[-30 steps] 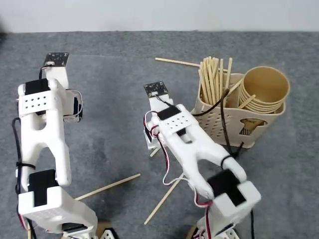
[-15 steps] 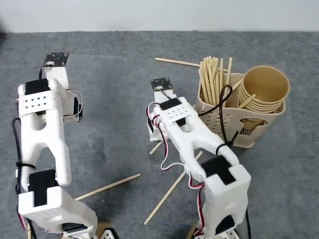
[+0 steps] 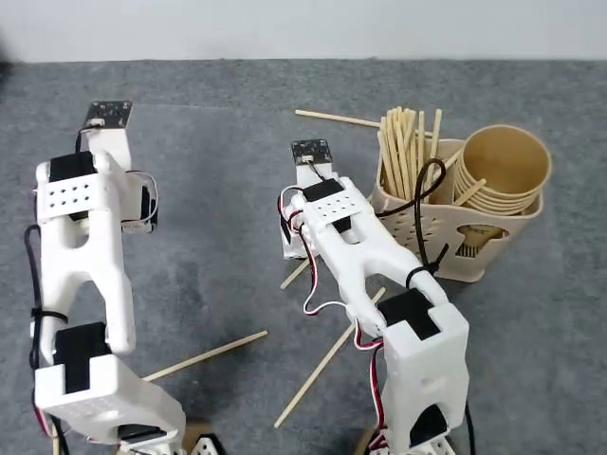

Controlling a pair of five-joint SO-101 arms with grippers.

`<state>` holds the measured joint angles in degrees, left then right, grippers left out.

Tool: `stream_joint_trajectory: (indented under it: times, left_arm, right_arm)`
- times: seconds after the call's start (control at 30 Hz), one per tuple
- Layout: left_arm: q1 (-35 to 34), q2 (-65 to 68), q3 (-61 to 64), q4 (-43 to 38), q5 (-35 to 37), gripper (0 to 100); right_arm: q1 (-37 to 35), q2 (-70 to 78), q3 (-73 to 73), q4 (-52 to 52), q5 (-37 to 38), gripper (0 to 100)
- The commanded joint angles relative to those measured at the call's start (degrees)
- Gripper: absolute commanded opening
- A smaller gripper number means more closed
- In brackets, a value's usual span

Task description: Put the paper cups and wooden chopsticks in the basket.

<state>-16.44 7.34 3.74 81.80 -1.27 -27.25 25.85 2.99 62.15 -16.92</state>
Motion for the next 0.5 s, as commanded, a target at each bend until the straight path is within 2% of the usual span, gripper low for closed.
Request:
stream_joint_trajectory:
  times: [0.0, 0.1, 0.3, 0.47]
  left_arm:
    - [-0.2, -2.7, -0.2, -0.9, 0.4, 10]
    - [-0.2, -2.7, -0.2, -0.9, 0.4, 10]
    - [-0.2, -2.7, -0.2, -0.9, 0.4, 10]
    - [-0.2, -2.7, -0.2, -0.7, 0.4, 10]
  right_arm:
    - [0.7, 1.6, -2.5, 0.6, -0.2, 19.9]
    - [0.3, 2.9, -5.7, 4.6, -0.2, 16.9]
    - [0.1, 9.2, -13.8, 12.2, -0.5, 3.9]
    - [0.0, 10.9, -19.3, 18.8, -0.5, 2.4]
